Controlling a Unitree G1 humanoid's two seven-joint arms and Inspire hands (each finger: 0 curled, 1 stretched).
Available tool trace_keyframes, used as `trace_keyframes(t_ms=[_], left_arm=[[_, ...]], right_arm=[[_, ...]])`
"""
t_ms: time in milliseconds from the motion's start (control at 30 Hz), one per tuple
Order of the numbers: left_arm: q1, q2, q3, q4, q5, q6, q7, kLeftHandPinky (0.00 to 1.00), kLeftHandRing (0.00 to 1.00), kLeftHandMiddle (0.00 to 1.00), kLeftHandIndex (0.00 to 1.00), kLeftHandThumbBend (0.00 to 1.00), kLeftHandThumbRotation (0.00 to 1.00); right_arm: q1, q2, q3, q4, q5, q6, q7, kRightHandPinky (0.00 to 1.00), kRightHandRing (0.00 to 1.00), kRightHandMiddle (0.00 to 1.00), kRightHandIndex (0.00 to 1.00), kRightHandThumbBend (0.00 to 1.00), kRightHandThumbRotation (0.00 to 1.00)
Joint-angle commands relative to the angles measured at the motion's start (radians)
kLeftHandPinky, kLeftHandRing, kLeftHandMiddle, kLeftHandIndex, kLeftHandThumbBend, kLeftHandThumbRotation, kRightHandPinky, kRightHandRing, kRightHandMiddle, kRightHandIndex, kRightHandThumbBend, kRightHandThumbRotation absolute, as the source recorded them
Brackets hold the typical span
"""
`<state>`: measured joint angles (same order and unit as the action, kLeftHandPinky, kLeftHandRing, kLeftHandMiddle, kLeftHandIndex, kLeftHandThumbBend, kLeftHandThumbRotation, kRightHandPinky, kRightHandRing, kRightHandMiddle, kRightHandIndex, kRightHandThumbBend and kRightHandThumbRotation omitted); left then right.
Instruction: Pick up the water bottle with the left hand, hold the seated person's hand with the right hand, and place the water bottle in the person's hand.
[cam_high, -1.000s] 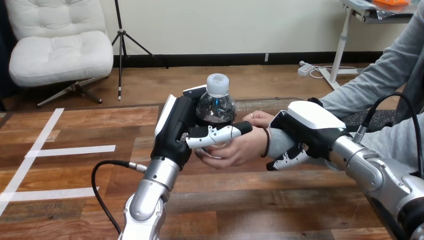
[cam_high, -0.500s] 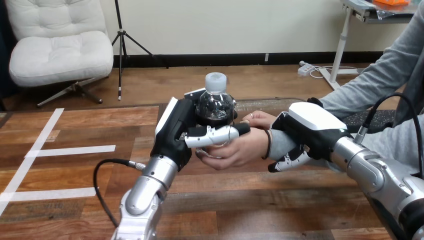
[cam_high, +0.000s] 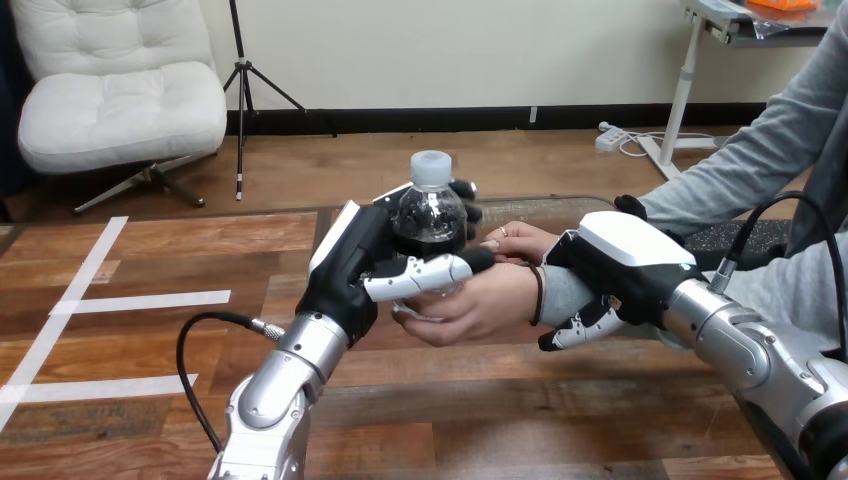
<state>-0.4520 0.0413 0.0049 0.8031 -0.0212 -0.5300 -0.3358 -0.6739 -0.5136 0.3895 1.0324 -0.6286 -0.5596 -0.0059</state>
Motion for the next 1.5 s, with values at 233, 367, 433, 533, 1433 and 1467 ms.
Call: trace_keyframes(t_ms=[233, 367, 433, 533, 1433, 1467], left_arm=[[-0.05, 0.029, -0.014, -0.02, 0.019, 0.001, -0.01, 0.99, 1.0, 1.0, 0.99, 1.0, 0.82], [-0.041, 0.032, -0.013, -0.032, 0.024, 0.006, 0.0, 1.0, 1.0, 1.0, 1.0, 1.0, 0.85], [-0.038, 0.034, -0.012, -0.038, 0.025, 0.008, 0.002, 1.0, 1.0, 1.0, 1.0, 1.0, 0.87], [-0.03, 0.038, -0.009, -0.05, 0.023, 0.014, 0.0, 1.0, 1.0, 1.0, 1.0, 1.0, 0.88], [0.113, 0.09, 0.07, -0.293, -0.144, 0.069, -0.074, 1.0, 1.0, 1.0, 1.0, 1.0, 0.96], [0.124, 0.093, 0.076, -0.309, -0.154, 0.074, -0.075, 1.0, 1.0, 1.0, 1.0, 1.0, 0.97]], right_arm=[[-0.074, 0.034, -0.038, -0.09, 0.052, -0.043, -0.022, 0.15, 0.19, 0.25, 0.26, 0.67, 0.0], [-0.075, 0.034, -0.037, -0.085, 0.051, -0.046, -0.028, 0.15, 0.19, 0.25, 0.26, 0.67, 0.0], [-0.075, 0.034, -0.038, -0.085, 0.052, -0.046, -0.026, 0.15, 0.19, 0.25, 0.26, 0.67, 0.0], [-0.074, 0.034, -0.038, -0.083, 0.053, -0.045, -0.025, 0.15, 0.19, 0.25, 0.26, 0.67, 0.0], [-0.075, 0.03, -0.037, -0.073, 0.05, -0.046, -0.027, 0.16, 0.2, 0.25, 0.26, 0.66, 0.0], [-0.075, 0.03, -0.037, -0.073, 0.049, -0.044, -0.028, 0.16, 0.2, 0.25, 0.26, 0.66, 0.0]])
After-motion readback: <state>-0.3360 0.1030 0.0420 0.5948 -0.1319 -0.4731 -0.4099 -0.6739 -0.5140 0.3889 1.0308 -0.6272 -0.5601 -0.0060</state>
